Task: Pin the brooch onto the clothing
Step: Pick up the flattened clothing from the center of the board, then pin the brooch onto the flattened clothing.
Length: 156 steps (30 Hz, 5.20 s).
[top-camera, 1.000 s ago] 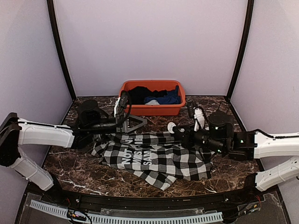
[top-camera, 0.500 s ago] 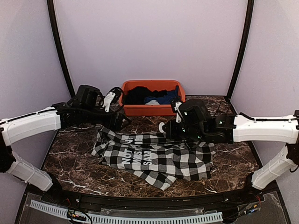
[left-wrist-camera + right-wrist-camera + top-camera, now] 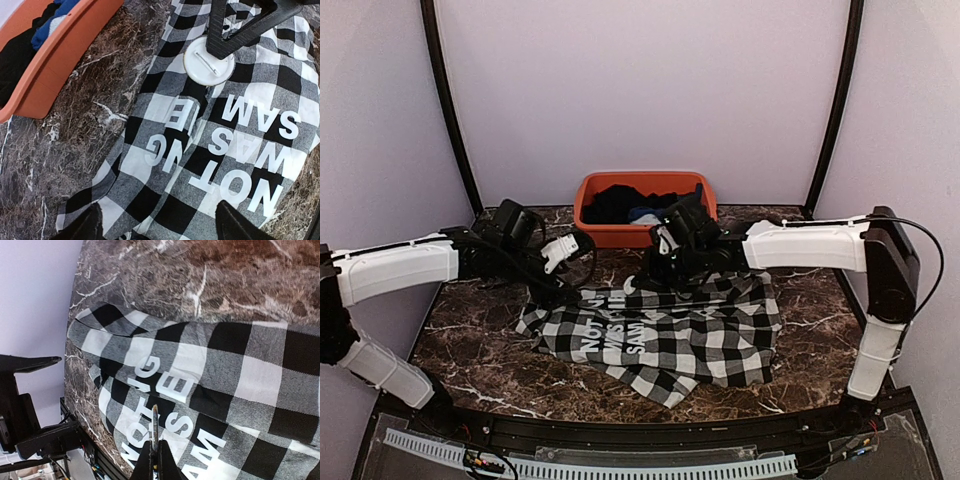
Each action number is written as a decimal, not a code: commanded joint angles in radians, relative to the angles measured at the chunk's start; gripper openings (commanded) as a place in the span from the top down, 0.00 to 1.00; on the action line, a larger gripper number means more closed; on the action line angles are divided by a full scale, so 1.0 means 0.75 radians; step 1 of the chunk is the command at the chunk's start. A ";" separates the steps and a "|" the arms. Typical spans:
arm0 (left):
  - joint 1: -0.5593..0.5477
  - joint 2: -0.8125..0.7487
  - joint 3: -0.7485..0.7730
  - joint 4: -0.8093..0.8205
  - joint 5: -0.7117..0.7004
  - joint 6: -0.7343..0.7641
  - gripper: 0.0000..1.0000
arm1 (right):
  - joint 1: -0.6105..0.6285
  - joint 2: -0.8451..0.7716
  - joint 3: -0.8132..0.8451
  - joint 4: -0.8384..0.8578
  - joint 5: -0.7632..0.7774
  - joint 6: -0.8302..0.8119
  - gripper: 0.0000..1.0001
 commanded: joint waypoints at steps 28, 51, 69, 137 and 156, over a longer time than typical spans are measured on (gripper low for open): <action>0.006 0.432 0.075 0.199 0.211 0.211 0.71 | -0.059 0.132 0.070 0.004 -0.238 0.280 1.00; -0.027 0.468 0.136 0.183 0.200 0.127 0.99 | -0.060 0.139 0.032 -0.003 -0.273 0.335 1.00; -0.187 0.350 0.077 0.192 0.042 0.172 0.99 | -0.061 0.190 0.087 -0.007 -0.232 0.423 1.00; -0.258 0.271 0.016 0.355 -0.115 0.144 0.99 | 0.036 0.297 0.138 0.025 -0.280 0.425 1.00; -0.268 0.267 -0.019 0.404 -0.087 0.135 0.99 | -0.012 0.204 0.043 0.168 -0.310 0.448 1.00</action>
